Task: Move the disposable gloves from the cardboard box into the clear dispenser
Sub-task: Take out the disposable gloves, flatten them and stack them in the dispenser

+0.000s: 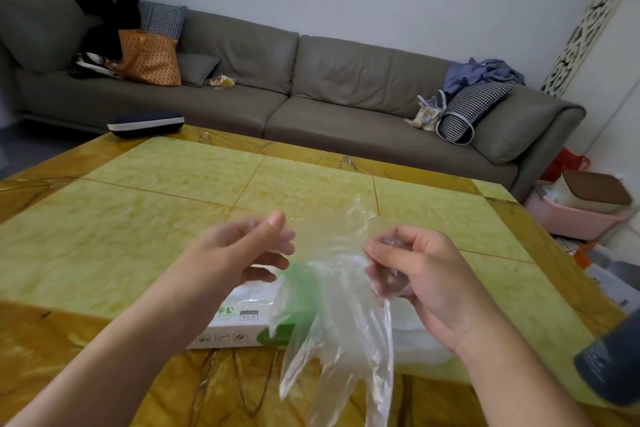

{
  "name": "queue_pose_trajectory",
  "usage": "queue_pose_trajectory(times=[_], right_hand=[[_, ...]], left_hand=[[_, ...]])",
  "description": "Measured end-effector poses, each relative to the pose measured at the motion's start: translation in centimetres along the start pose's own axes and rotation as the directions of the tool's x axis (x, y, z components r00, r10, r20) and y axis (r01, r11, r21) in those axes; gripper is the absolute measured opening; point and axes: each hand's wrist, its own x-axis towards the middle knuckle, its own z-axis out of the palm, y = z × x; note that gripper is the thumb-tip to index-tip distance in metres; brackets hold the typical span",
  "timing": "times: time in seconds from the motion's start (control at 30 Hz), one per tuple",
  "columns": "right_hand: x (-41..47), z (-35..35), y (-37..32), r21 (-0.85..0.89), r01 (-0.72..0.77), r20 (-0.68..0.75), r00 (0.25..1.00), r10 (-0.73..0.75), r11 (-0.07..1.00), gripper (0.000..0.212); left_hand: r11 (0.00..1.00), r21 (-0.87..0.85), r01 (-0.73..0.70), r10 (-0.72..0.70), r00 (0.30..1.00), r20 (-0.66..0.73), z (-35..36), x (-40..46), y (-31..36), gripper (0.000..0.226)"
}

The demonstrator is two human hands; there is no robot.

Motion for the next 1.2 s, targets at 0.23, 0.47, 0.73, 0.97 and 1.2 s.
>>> queue_pose_trajectory(times=[0.23, 0.47, 0.73, 0.97, 1.2], right_hand=[[-0.1, -0.2, 0.1, -0.052, -0.001, 0.007, 1.0, 0.002, 0.999, 0.01], [-0.4, -0.3, -0.3, -0.187, 0.071, 0.051, 0.997, -0.063, 0.98, 0.012], [0.3, -2.2, 0.0, -0.051, -0.068, -0.232, 0.971, 0.054, 0.996, 0.017], [0.9, -5.3, 1.2, -0.377, -0.16, -0.328, 0.944, 0.03, 0.912, 0.017], [1.5, -5.4, 2.5, -0.541, -0.22, -0.34, 0.94, 0.028, 0.812, 0.024]], left_hand=[[0.999, -0.035, -0.013, 0.009, 0.994, -0.106, 0.4, 0.1, -0.3, 0.02], [1.0, 0.007, -0.01, 0.01, 0.998, -0.066, 1.0, 0.1, -0.5, 0.026], [0.951, 0.303, 0.058, -0.09, 0.991, 0.094, 2.3, 0.4, -1.5, 0.021], [0.847, 0.526, -0.08, 0.201, 0.963, -0.178, 4.9, 0.1, -1.1, 0.013], [0.468, 0.794, -0.389, 0.278, 0.917, 0.286, 12.3, 1.9, -1.1, 0.019]])
